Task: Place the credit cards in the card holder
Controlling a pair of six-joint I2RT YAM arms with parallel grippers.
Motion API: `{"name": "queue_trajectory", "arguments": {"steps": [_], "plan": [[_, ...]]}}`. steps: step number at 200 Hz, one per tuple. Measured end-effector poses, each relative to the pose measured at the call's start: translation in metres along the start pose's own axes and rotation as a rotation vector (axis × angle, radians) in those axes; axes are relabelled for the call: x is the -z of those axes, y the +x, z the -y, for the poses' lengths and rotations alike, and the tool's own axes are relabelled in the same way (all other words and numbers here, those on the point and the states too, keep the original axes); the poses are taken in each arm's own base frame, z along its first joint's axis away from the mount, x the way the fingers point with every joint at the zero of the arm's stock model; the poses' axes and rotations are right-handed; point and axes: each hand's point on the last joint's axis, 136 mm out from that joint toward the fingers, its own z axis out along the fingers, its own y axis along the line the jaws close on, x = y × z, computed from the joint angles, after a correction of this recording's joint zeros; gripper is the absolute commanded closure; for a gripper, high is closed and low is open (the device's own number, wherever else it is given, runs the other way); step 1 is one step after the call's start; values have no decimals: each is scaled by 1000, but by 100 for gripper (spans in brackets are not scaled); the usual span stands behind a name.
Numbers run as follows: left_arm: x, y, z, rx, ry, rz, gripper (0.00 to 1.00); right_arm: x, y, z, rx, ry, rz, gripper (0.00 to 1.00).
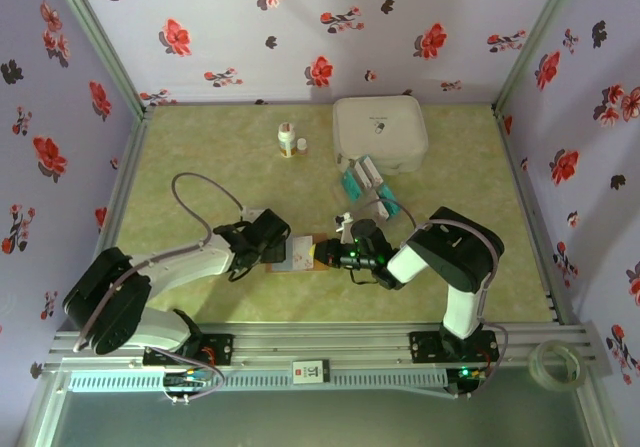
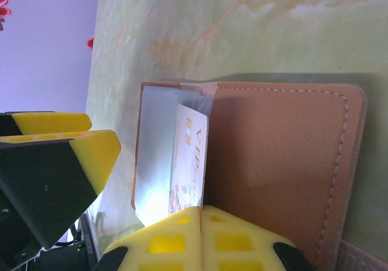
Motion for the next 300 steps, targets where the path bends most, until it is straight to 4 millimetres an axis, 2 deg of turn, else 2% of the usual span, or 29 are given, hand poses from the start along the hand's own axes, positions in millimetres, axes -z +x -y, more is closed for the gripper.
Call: {"name": "queue_trajectory", "arguments": {"steps": [84, 173, 206, 249, 300], "plan": [[-12, 11, -3, -44, -30, -37, 0, -1, 0, -1, -4, 6, -8, 100], [-17, 13, -2, 12, -12, -14, 0, -3, -1, -2, -13, 20, -22, 97], [-17, 13, -3, 23, -7, -9, 0, -2, -2, -4, -14, 20, -23, 100], [-14, 14, -6, 21, -9, -11, 0, 3, -6, -17, -3, -6, -17, 100], [-5, 19, -15, -27, -25, -36, 0, 20, -20, -37, 19, -24, 18, 100]]}}
